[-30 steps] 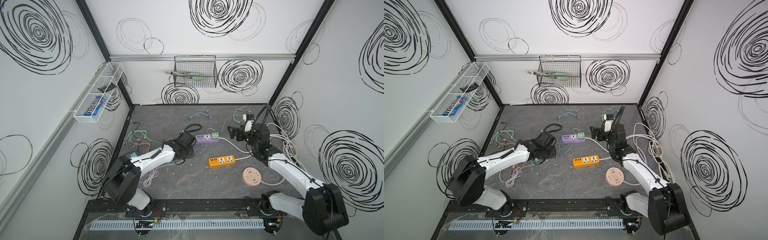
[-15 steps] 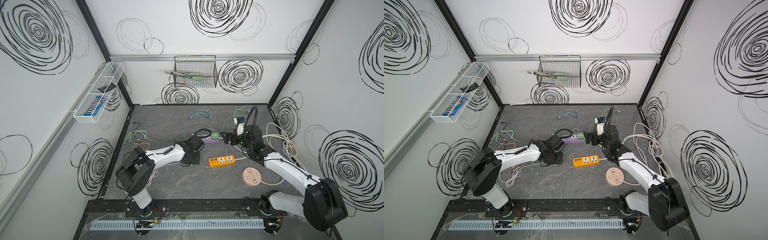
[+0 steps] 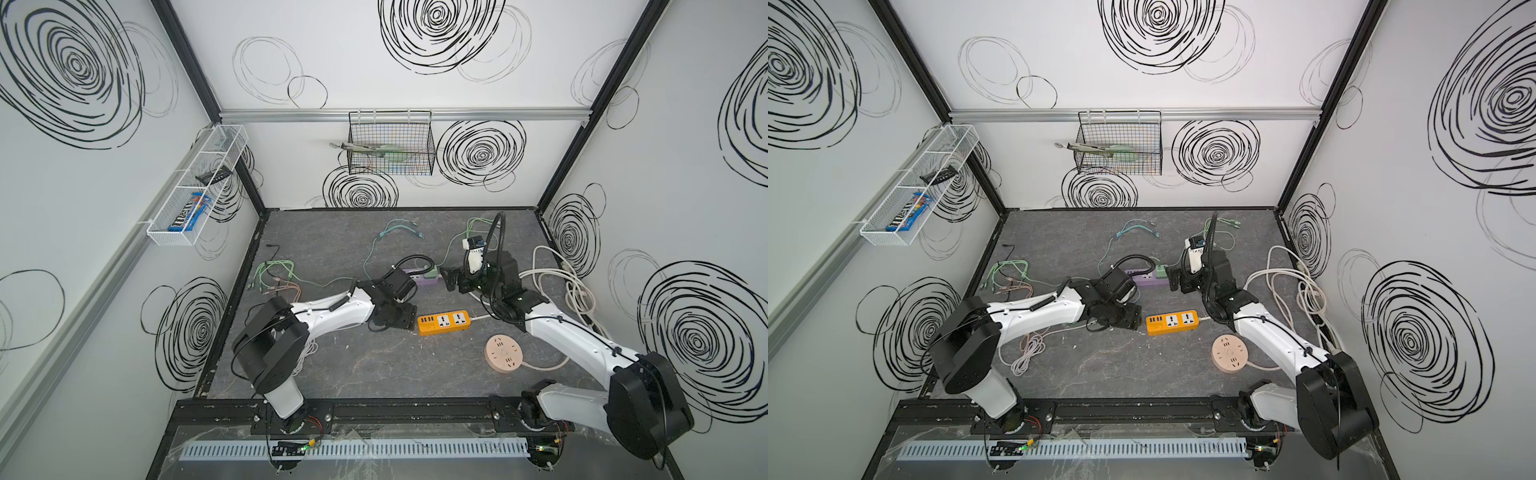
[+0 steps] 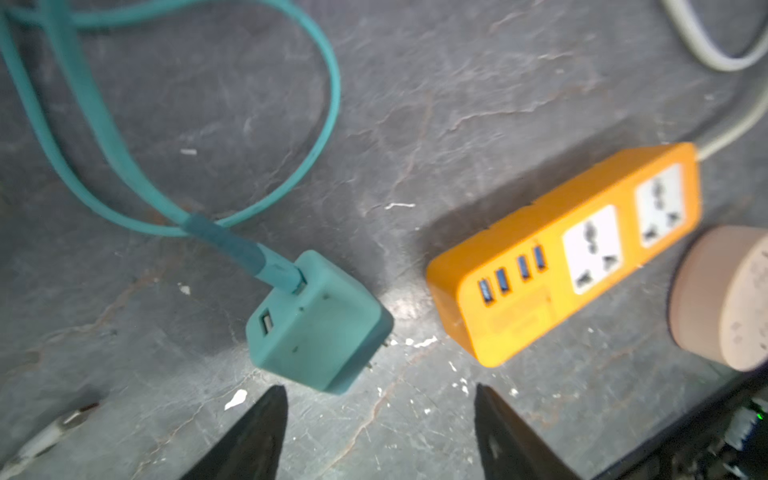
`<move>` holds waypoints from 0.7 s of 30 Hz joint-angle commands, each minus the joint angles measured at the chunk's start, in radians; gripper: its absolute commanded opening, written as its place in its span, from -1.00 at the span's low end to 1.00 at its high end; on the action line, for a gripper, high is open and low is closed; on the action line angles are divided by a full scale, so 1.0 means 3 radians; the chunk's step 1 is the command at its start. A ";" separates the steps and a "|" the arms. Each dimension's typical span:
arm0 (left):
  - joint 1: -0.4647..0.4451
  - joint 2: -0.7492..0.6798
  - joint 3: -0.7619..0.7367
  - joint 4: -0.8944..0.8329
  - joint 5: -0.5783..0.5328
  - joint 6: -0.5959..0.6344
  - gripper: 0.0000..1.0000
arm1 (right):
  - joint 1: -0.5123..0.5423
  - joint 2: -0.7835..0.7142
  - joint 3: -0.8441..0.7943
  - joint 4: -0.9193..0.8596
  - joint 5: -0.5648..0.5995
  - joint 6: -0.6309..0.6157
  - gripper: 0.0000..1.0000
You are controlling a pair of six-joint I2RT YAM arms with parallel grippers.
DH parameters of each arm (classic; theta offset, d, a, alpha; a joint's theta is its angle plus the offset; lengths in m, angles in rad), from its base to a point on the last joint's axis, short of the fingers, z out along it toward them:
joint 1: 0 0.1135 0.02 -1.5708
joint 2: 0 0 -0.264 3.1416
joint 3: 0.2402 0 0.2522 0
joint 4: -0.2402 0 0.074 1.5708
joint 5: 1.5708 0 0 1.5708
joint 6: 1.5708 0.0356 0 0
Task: Insert the plug
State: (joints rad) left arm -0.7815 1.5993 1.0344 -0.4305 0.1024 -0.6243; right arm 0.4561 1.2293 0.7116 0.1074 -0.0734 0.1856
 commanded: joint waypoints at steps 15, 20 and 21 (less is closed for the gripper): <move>0.1144 -0.1649 -0.0944 0.0523 -0.0597 -0.0151 0.92 | 0.1325 0.0793 0.0370 -0.0756 -0.0096 0.0002 0.88; 0.1184 -0.1683 -0.1012 0.0594 -0.0576 -0.0166 0.93 | 0.1429 0.1345 0.0769 -0.1304 -0.0092 0.0151 0.74; 0.1188 -0.1668 -0.1031 0.0613 -0.0562 -0.0176 0.92 | 0.1443 0.1429 0.0809 -0.1331 -0.0103 0.0147 0.72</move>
State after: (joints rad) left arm -0.4316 1.1046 0.7425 -0.2981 -0.0570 -0.6758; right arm 0.8856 1.6062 0.9150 -0.1753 -0.1135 0.2066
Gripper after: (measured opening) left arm 0.962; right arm 0.867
